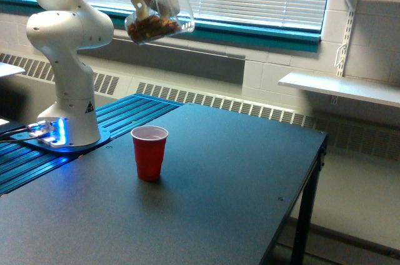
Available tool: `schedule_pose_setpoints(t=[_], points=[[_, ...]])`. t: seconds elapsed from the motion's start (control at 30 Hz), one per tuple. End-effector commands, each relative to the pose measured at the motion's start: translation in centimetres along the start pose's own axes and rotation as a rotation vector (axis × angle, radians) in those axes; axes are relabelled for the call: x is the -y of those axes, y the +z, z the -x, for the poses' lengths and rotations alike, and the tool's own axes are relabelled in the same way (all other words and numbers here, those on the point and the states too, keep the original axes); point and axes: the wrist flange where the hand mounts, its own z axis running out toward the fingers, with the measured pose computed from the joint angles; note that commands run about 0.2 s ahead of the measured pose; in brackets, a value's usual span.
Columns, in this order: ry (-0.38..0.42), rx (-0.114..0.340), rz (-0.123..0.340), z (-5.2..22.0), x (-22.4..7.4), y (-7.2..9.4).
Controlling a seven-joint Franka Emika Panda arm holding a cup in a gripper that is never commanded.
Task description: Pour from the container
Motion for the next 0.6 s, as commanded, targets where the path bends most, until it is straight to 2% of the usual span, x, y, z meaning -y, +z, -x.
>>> schedule_pose_setpoints(t=[0.03,0.27,0.6], points=[[-0.065,0.008,0.009,1.5,0.3,-0.3],[-0.078,0.025,0.014,3.2,0.4,-0.4],[-0.091,0.074,0.033,5.8,0.5,-0.3]])
